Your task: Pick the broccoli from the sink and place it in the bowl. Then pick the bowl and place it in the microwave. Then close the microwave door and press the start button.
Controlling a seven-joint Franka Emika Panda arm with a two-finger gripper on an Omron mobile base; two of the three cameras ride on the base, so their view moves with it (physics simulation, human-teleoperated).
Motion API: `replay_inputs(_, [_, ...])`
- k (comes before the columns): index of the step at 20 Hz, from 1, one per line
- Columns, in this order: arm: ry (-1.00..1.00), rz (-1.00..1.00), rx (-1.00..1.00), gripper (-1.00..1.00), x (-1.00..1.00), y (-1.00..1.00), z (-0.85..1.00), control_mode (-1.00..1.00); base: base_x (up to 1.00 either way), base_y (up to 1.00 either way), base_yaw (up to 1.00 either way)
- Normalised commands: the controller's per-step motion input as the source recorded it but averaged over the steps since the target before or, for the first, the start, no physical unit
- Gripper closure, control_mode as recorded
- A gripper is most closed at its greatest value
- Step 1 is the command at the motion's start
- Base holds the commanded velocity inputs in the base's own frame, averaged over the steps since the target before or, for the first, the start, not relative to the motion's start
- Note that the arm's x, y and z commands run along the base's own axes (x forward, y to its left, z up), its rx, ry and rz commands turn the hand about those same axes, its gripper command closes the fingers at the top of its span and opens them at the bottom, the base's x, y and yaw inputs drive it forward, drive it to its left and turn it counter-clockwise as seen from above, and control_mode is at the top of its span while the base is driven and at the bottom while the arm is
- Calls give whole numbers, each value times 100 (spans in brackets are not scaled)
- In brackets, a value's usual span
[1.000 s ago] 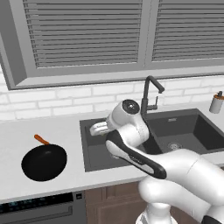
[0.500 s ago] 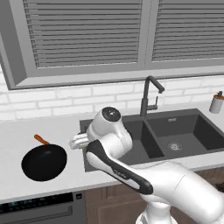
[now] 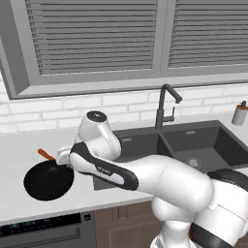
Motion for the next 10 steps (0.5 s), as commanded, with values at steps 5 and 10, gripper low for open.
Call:
replay_inputs(5, [9, 0, -20, 100, 0, 75, -22, -100, 0, 0, 0])
replay_inputs(10, [2, 0, -26, 100, 0, 59, -50, -100, 0, 0, 0])
